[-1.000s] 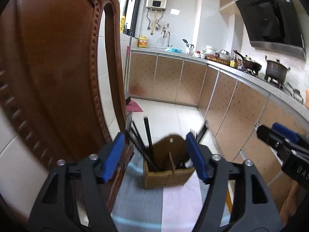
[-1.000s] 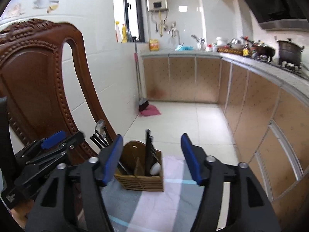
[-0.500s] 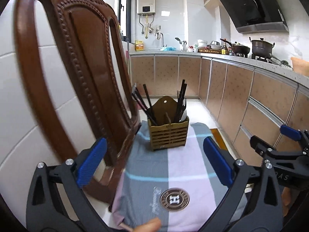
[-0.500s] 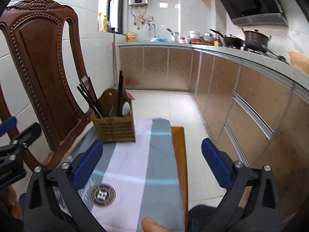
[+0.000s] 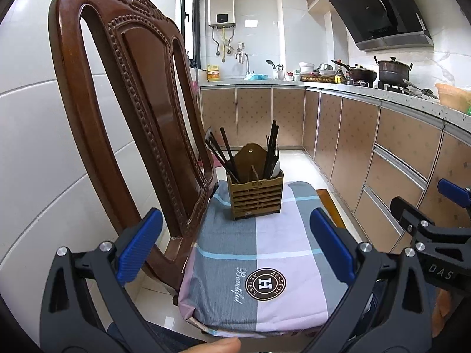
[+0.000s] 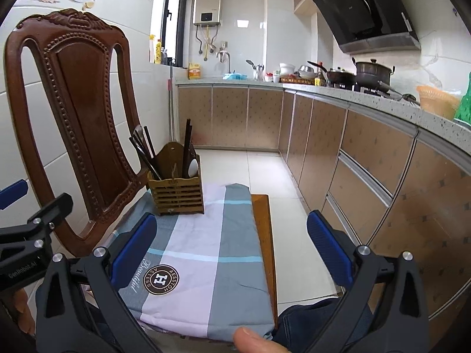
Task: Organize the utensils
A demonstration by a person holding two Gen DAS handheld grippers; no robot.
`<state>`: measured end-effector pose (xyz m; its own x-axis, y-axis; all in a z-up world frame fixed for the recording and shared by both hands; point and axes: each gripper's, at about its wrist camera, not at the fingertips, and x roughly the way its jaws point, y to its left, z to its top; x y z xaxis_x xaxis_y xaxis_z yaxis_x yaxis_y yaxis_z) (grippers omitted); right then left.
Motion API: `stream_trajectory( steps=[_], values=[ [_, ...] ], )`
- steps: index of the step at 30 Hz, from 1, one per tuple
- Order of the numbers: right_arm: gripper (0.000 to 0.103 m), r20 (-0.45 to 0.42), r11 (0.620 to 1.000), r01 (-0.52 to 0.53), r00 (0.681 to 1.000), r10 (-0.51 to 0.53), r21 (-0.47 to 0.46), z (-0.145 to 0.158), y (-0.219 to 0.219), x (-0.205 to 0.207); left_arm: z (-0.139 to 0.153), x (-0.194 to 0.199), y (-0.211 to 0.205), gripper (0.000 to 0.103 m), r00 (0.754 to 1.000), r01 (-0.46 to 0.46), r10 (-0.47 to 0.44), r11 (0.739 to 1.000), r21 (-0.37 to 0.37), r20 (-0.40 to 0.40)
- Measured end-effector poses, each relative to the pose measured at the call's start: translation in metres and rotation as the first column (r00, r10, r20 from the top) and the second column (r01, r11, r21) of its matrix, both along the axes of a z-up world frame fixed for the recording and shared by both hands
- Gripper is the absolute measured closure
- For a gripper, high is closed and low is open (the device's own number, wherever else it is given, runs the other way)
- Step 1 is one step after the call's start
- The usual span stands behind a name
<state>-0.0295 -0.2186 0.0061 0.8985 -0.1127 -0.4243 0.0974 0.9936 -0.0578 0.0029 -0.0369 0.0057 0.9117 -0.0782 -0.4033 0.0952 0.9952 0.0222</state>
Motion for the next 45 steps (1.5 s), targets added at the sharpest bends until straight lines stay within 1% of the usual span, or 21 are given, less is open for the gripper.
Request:
stream_trajectory(
  steps=[16,45],
  values=[
    [0.003,0.0,1.0,-0.007,1.0,0.007,0.014,0.002,-0.0027,-0.0019,-0.0031,-0.0007,-0.0058,0.004,1.0,0.009,-0.009,1.0,0.027,-0.015],
    [0.003,-0.007,1.0,-0.009,1.0,0.01,0.015,0.0021,-0.0039,-0.0014,-0.0031,0.0021,-0.0046,0.004,1.0,0.013,-0.012,1.0,0.022,-0.018]
  ],
)
